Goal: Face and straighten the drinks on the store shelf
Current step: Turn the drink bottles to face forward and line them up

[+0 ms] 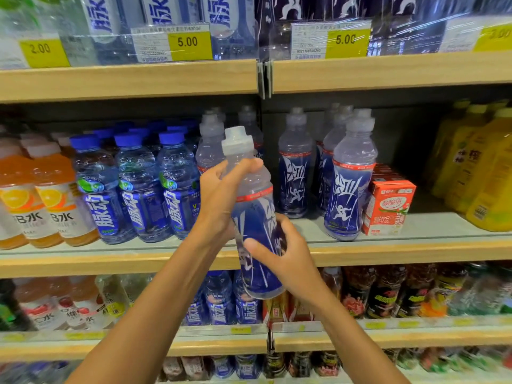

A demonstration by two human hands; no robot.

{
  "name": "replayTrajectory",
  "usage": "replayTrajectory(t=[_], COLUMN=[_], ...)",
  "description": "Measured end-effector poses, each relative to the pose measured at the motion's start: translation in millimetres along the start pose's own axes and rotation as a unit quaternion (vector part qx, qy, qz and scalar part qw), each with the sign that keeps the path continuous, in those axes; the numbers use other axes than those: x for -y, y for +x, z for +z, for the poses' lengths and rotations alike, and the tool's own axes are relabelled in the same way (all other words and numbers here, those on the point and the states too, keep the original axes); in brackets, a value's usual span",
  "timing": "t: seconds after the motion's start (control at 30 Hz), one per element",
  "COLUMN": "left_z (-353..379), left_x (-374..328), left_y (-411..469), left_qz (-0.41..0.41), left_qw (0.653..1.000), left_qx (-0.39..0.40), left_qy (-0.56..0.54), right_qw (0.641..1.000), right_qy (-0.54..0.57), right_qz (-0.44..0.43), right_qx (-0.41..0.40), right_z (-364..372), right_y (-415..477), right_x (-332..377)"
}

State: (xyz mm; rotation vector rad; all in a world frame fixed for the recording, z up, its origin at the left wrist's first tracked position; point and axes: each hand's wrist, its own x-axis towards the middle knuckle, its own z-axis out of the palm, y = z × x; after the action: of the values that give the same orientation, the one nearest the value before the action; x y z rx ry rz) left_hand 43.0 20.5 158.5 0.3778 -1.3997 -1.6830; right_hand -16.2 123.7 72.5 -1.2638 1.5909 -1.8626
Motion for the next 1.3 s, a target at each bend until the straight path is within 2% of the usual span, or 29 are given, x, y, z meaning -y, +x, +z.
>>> replayTrajectory(t=[0.07,0.17,0.2,0.27,0.37,0.43,0.5,0.63,0.7,0.83,0.97,1.07,1.13,1.23,1.3], left_z=[-7,-10,-9,-6,-5,-7,-9,-10,-8,9,28,34,34,30,25], left_x=[-6,-7,-4,0,5,9,9,7,6,5,5,4,2,-4,-8], left_y=[8,13,15,16,18,19,18,10,1,-16,-19,-16,-11,-2,4], left_qz=[-0.068,-0.105,-0.105,-0.107,-0.120,-0.120,-0.118,-0.071,-0.023,0.074,0.091,0.093,0.091,0.018,-0.057], left_qw=[0.992,0.949,0.931,0.895,0.875,0.889,0.918,0.984,0.993,0.986,0.992,0.994,0.995,0.997,0.986], left_qx=[0.083,0.228,0.268,0.328,0.366,0.353,0.317,0.164,0.107,0.087,0.031,0.009,0.021,0.054,0.108], left_qy=[-0.073,-0.190,-0.227,-0.282,-0.294,-0.267,-0.208,0.001,0.053,0.117,0.088,0.055,0.035,-0.046,-0.115], right_qw=[0.992,0.950,0.934,0.913,0.912,0.930,0.955,0.993,0.999,0.991,0.976,0.979,0.988,0.996,0.972], right_qy=[0.084,0.199,0.219,0.246,0.268,0.249,0.203,0.073,0.029,-0.094,-0.149,-0.150,-0.118,0.051,0.174], right_qz=[0.050,0.145,0.163,0.145,0.141,0.124,0.106,0.072,0.027,-0.056,-0.083,-0.071,-0.056,0.003,0.076], right_qx=[0.075,0.194,0.229,0.291,0.277,0.240,0.187,0.060,0.018,-0.081,-0.132,-0.121,-0.080,0.066,0.141], right_z=[-15,-22,-20,-15,-11,-11,-12,-20,-26,-24,-16,-17,-25,-44,-51], right_y=[3,2,2,2,0,-3,-4,-5,-5,-4,-4,-3,0,3,1], right_x=[3,7,7,3,1,-1,-2,1,1,-1,-1,0,3,4,3])
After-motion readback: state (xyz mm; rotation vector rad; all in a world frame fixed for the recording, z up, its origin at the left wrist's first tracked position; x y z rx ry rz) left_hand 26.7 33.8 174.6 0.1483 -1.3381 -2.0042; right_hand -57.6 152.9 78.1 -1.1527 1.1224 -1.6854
